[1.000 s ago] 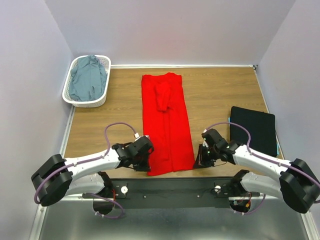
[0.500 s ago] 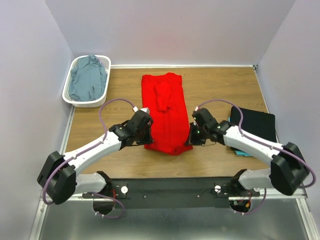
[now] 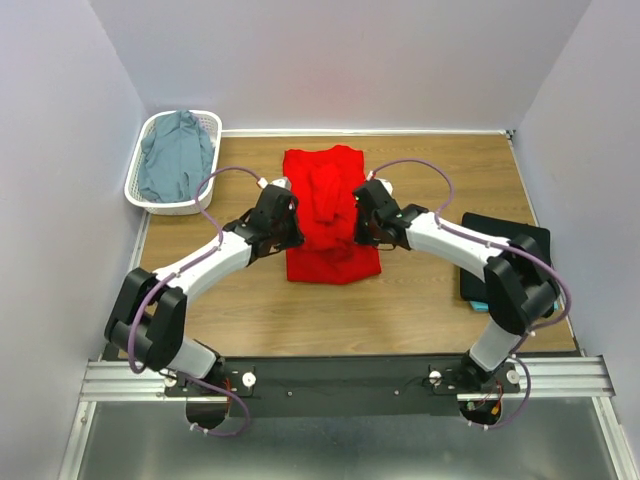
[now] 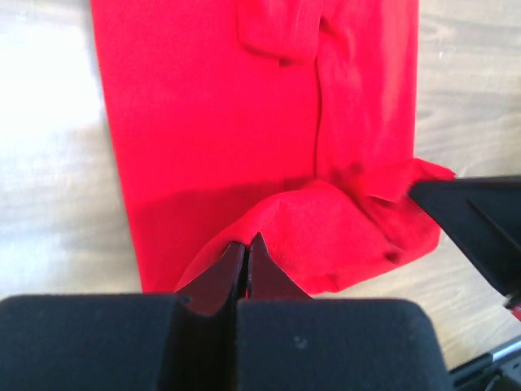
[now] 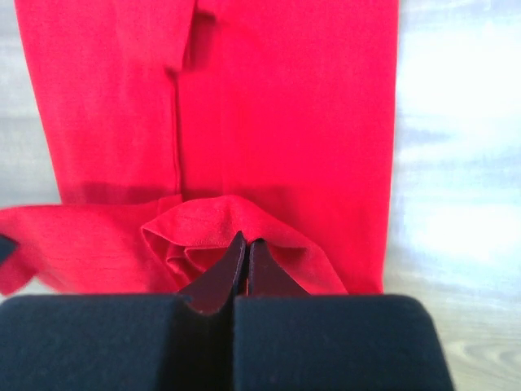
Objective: Fold and stack the t-shirts
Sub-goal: Fold the tshirt
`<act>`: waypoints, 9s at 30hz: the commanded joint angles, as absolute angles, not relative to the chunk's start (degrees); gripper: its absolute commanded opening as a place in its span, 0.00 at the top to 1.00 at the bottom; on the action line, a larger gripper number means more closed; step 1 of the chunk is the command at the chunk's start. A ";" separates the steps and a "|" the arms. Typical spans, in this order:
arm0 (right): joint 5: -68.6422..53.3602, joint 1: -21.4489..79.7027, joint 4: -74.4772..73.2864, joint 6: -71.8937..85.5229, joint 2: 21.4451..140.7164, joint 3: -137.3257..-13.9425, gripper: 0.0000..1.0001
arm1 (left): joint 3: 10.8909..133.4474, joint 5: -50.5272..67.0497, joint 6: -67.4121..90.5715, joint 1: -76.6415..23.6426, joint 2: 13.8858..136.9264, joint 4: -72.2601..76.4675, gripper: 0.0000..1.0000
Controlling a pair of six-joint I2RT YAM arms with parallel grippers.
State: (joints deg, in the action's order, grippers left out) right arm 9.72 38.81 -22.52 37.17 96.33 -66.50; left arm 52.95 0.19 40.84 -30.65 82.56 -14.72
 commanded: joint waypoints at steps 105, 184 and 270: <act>-9.76 19.60 -13.36 31.73 123.31 -85.17 0.69 | 74.36 7.21 42.97 -21.18 116.10 -4.92 1.00; 1.30 40.34 -20.82 48.34 70.94 -33.75 0.55 | 30.24 1.49 48.78 -34.37 68.74 -11.95 0.69; -7.92 40.24 -23.45 44.46 64.87 -32.53 1.00 | 29.27 8.87 50.45 -34.71 59.70 -21.00 1.00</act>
